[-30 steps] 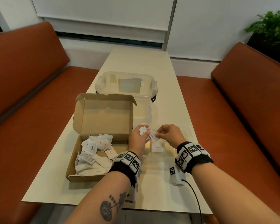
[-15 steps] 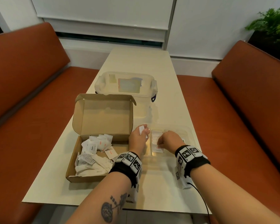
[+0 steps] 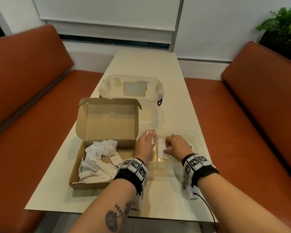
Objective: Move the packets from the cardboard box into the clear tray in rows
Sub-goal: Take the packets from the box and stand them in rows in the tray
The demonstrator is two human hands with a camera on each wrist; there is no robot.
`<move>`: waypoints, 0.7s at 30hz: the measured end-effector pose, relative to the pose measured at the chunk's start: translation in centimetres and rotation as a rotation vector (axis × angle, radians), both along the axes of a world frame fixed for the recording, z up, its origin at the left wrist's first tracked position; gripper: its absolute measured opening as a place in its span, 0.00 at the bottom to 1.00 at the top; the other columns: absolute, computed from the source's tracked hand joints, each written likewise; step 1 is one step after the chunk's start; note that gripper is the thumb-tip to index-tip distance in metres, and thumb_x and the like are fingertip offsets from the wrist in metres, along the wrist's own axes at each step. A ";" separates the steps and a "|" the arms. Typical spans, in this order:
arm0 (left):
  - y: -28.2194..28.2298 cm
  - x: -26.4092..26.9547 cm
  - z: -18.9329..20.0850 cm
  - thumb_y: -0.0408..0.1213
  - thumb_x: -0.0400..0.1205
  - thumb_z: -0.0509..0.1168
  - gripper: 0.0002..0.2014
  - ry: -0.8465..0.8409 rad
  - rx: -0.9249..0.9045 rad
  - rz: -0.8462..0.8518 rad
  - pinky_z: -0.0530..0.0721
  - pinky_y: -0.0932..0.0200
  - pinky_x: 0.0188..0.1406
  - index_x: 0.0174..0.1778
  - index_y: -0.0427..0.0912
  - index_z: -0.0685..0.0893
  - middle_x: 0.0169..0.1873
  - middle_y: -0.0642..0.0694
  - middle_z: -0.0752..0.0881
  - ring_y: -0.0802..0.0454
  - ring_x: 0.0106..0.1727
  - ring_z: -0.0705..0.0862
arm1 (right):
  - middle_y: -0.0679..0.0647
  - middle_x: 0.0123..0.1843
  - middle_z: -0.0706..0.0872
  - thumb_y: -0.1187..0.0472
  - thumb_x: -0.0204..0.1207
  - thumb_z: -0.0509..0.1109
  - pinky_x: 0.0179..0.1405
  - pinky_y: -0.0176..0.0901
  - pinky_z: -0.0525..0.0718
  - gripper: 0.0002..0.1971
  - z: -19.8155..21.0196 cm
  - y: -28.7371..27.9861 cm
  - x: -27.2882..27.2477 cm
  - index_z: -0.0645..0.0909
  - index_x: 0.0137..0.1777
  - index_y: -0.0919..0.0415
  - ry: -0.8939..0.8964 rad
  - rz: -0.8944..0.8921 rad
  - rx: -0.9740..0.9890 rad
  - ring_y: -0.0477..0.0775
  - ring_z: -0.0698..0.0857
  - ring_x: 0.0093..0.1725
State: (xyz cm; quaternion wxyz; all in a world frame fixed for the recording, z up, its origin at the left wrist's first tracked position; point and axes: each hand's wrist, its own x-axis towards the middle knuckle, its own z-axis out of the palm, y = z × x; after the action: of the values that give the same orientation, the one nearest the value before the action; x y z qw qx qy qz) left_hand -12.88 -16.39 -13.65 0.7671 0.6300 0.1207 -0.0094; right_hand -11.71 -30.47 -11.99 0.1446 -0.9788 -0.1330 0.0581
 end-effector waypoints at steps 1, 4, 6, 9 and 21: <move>0.0 0.0 0.1 0.44 0.89 0.54 0.12 0.008 -0.020 -0.004 0.83 0.64 0.49 0.58 0.47 0.81 0.50 0.49 0.86 0.54 0.55 0.85 | 0.54 0.45 0.82 0.55 0.73 0.74 0.42 0.40 0.73 0.09 0.1 0.1 0.0 0.79 0.44 0.59 -0.006 -0.031 0.069 0.53 0.79 0.48; 0.0 -0.2 0.6 0.48 0.89 0.49 0.15 0.012 -0.061 -0.001 0.82 0.63 0.50 0.58 0.51 0.81 0.52 0.46 0.86 0.53 0.57 0.85 | 0.50 0.42 0.85 0.54 0.78 0.69 0.42 0.40 0.76 0.10 0.8 0.8 0.0 0.83 0.46 0.61 -0.010 -0.140 0.352 0.48 0.80 0.42; -0.1 -0.3 0.9 0.48 0.89 0.48 0.16 0.007 -0.078 0.003 0.82 0.62 0.49 0.56 0.53 0.82 0.52 0.46 0.86 0.53 0.56 0.85 | 0.50 0.41 0.87 0.54 0.79 0.68 0.45 0.42 0.79 0.10 1.4 1.4 0.0 0.85 0.47 0.61 0.042 -0.194 0.549 0.49 0.82 0.41; -0.2 -0.4 1.2 0.48 0.90 0.48 0.17 0.004 -0.087 -0.005 0.82 0.57 0.54 0.57 0.54 0.83 0.52 0.45 0.86 0.52 0.55 0.83 | 0.52 0.40 0.89 0.57 0.77 0.70 0.37 0.37 0.81 0.06 2.2 2.2 -0.2 0.84 0.47 0.58 0.153 -0.215 0.758 0.47 0.84 0.36; 0.8 -0.9 1.8 0.36 0.83 0.66 0.10 -0.069 0.248 0.033 0.85 0.54 0.58 0.58 0.40 0.85 0.51 0.45 0.87 0.50 0.56 0.85 | 0.51 0.38 0.88 0.67 0.74 0.72 0.33 0.19 0.75 0.05 2.8 0.3 0.4 0.88 0.47 0.62 0.110 -0.175 0.703 0.36 0.82 0.35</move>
State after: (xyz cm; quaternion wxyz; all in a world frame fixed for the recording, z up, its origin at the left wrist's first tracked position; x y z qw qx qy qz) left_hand -13.75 -15.63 -11.82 0.6871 0.7178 0.1050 0.0397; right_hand -11.28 -30.13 -9.20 0.4834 -0.8725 -0.0525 0.0487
